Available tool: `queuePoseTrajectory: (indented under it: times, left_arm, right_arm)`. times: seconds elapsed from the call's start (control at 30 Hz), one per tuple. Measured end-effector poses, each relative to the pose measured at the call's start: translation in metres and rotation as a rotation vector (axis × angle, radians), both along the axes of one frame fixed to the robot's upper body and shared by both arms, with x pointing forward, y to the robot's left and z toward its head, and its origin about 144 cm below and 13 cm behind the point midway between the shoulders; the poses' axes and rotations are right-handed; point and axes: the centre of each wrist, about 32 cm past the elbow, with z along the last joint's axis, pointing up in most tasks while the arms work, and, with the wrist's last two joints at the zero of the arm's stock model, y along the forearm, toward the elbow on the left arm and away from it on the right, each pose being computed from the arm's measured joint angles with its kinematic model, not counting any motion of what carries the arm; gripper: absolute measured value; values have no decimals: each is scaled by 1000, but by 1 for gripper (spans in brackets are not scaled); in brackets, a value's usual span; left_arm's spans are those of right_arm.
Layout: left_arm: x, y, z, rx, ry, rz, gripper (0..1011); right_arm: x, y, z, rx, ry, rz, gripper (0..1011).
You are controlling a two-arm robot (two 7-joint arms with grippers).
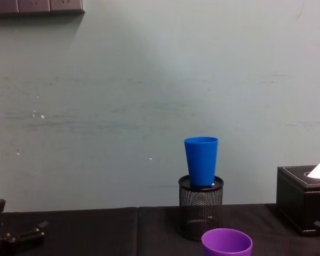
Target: Pick up one cup with a gripper and tap it against the other cup.
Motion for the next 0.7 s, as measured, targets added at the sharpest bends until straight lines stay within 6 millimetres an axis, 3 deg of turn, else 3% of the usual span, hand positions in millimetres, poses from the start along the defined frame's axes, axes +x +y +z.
queuePoseTrajectory:
  times: [0.7]
  left_arm:
    - [0, 0, 0, 0, 0, 0, 1000]
  right_arm:
    - [0, -1, 0, -1, -1, 0, 1003]
